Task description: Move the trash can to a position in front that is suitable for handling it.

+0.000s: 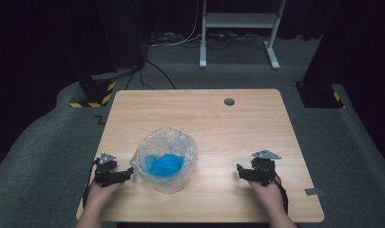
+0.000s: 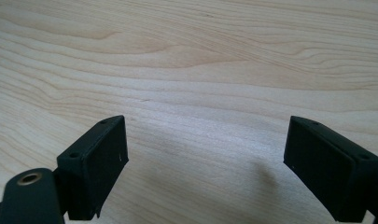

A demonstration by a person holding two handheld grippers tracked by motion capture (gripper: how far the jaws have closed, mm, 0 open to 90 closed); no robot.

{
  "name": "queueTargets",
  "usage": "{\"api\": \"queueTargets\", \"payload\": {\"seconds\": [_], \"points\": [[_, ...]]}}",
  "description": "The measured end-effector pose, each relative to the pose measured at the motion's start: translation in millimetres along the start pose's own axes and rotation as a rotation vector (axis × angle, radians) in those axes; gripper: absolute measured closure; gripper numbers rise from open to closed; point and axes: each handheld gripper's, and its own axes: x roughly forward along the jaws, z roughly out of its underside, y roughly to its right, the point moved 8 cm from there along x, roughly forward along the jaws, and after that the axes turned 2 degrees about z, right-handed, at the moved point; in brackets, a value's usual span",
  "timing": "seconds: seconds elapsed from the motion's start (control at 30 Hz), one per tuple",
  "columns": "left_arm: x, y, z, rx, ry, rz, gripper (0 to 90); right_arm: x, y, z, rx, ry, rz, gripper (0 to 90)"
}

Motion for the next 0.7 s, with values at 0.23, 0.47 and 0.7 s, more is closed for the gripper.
{"api": "queueTargets", "payload": {"seconds": [0.23, 0.47, 0.7], "points": [[0.6, 5.7, -5.4, 0.029, 0.005, 0.005, 17.6, -0.8, -2.8, 1.7, -0.011, 0.0, -0.006, 13.3], [1.7, 8.4, -5.0, 0.038, -0.002, 0.012, 17.6, -1.4, -1.2, 0.2, -0.005, 0.007, -0.001, 13.3], [0.7, 11.1, -7.5, 0.048, 0.007, 0.014, 17.6, -2.8, -2.2, -1.3, -0.004, 0.011, -0.001, 13.3]]}}
